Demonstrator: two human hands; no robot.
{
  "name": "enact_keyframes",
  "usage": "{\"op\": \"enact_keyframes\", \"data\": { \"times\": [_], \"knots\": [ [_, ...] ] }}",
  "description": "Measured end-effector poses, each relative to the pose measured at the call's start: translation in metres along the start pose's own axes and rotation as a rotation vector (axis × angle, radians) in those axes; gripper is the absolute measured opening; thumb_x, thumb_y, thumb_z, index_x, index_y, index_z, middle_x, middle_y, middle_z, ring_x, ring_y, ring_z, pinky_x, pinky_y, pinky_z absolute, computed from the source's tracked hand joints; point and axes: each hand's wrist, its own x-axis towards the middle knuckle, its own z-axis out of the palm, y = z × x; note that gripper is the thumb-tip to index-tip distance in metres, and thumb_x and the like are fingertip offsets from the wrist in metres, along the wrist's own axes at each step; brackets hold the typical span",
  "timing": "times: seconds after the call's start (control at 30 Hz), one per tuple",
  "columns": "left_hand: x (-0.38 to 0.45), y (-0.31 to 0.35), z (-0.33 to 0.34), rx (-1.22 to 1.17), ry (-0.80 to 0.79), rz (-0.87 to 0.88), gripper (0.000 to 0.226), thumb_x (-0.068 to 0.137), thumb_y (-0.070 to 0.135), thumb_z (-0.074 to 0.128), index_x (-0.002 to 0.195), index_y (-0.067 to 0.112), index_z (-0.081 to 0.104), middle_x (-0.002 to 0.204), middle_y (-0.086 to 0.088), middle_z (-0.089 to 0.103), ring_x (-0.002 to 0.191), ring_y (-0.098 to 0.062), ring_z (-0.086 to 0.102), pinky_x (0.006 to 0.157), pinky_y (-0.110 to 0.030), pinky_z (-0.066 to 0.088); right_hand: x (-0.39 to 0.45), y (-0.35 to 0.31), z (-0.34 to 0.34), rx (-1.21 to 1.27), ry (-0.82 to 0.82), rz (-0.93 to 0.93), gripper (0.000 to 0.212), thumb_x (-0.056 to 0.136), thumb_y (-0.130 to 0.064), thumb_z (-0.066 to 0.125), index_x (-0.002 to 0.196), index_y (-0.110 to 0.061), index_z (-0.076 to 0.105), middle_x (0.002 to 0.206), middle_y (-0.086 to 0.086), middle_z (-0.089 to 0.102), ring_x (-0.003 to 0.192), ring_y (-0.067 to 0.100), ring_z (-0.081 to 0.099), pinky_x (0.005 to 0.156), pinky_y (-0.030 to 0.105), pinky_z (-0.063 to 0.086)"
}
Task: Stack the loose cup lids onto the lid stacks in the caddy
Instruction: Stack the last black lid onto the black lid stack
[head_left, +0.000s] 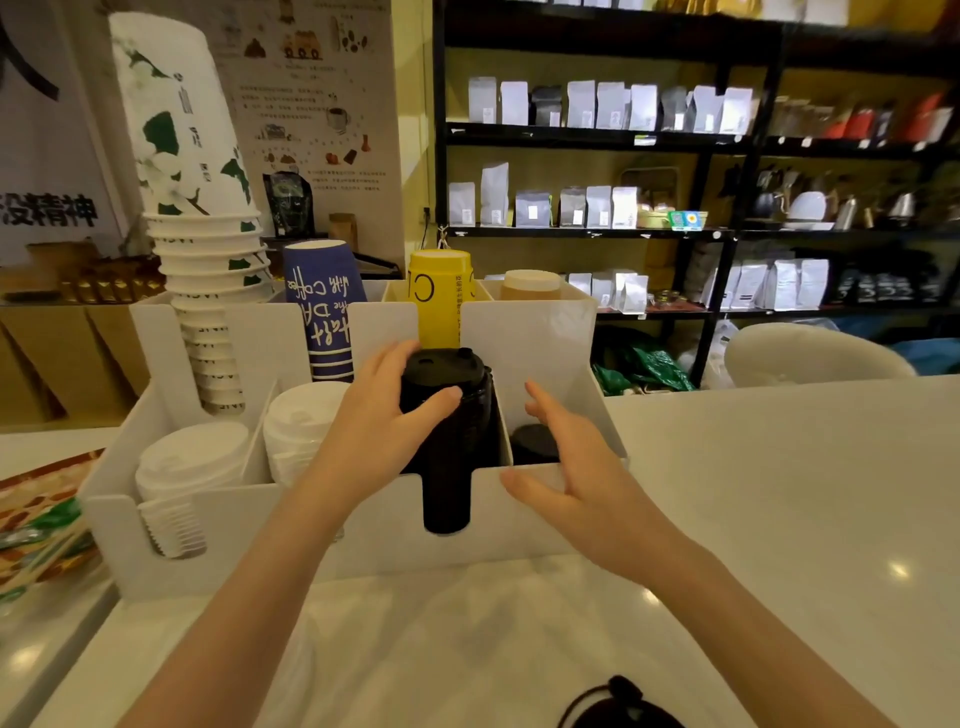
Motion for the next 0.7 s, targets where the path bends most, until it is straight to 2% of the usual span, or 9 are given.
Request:
{"op": "enact_keyframes", "data": {
  "times": [0.1,0.2,0.27,0.33,0.43,0.5,0.6,0.7],
  "knots": [
    [-0.006,0.011,0.003,0.052,0.046,0.057,0.051,0.084,0.036,0.051,0.131,0.019,0.039,0.142,-0.003,0.037,0.129,-0.018,0.032,0.106,-0.033,0.029,-0.027,0.006,-0.011,-0.028,0.017,0.030,0.067,0.086,-0.036,0.052,0.141,-0.032,0.012,0.144,-0.008,0.033,0.128,0.005,0.029,0.102,0.024,0.028],
    [-0.018,0.027,0.007,0.081,0.090,0.179,0.042,0.088,0.033,0.046,0.127,0.019,0.045,0.145,-0.001,0.034,0.136,-0.016,0.022,0.111,-0.033,0.017,-0.060,0.012,-0.019,-0.071,0.025,0.085,0.060,0.086,-0.039,0.050,0.137,-0.035,0.020,0.142,-0.013,0.034,0.125,0.000,0.030,0.101,0.026,0.035],
    [-0.027,0.038,0.012,0.134,0.079,0.292,0.040,0.088,0.035,0.044,0.125,0.020,0.048,0.147,0.001,0.033,0.139,-0.015,0.015,0.111,-0.030,0.009,-0.084,0.015,-0.022,-0.084,0.027,0.133,0.058,0.085,-0.041,0.050,0.136,-0.040,0.020,0.141,-0.016,0.034,0.122,-0.004,0.030,0.100,0.021,0.031],
    [-0.039,0.047,0.019,0.152,0.033,0.369,0.041,0.087,0.037,0.042,0.123,0.022,0.050,0.146,0.002,0.035,0.139,-0.014,0.017,0.108,-0.026,0.008,-0.107,0.019,-0.024,-0.092,0.025,0.184,0.059,0.085,-0.043,0.050,0.135,-0.043,0.019,0.140,-0.017,0.033,0.122,-0.004,0.031,0.100,0.018,0.025],
    [-0.062,0.054,0.031,0.107,-0.077,0.418,0.042,0.085,0.041,0.040,0.122,0.024,0.050,0.141,0.004,0.041,0.133,-0.010,0.026,0.104,-0.022,0.015,-0.139,0.025,-0.026,-0.105,-0.002,0.267,0.059,0.083,-0.047,0.049,0.133,-0.046,0.018,0.139,-0.017,0.035,0.124,0.001,0.034,0.104,0.024,0.029],
    [-0.078,0.053,0.040,0.071,-0.192,0.413,0.041,0.088,0.042,0.041,0.125,0.026,0.046,0.140,0.007,0.041,0.127,-0.002,0.028,0.101,-0.016,0.016,-0.156,0.028,-0.026,-0.083,-0.004,0.314,0.058,0.082,-0.048,0.050,0.132,-0.048,0.020,0.138,-0.018,0.036,0.122,0.001,0.035,0.105,0.027,0.031],
    [-0.103,0.046,0.051,0.064,-0.373,0.341,0.050,0.083,0.050,0.036,0.129,0.030,0.039,0.142,0.012,0.037,0.118,0.009,0.025,0.098,-0.013,0.016,-0.178,0.029,-0.023,0.000,-0.020,0.395,0.058,0.081,-0.047,0.054,0.130,-0.049,0.024,0.133,-0.022,0.038,0.118,-0.002,0.035,0.097,0.024,0.031],
    [-0.129,0.037,0.058,0.089,-0.555,0.266,0.059,0.078,0.057,0.034,0.131,0.032,0.034,0.142,0.013,0.035,0.125,0.001,0.029,0.100,-0.016,0.020,-0.190,0.031,-0.020,0.041,-0.052,0.416,0.062,0.078,-0.048,0.059,0.131,-0.046,0.026,0.132,-0.021,0.040,0.121,-0.002,0.036,0.097,0.023,0.032]
  ]
}}
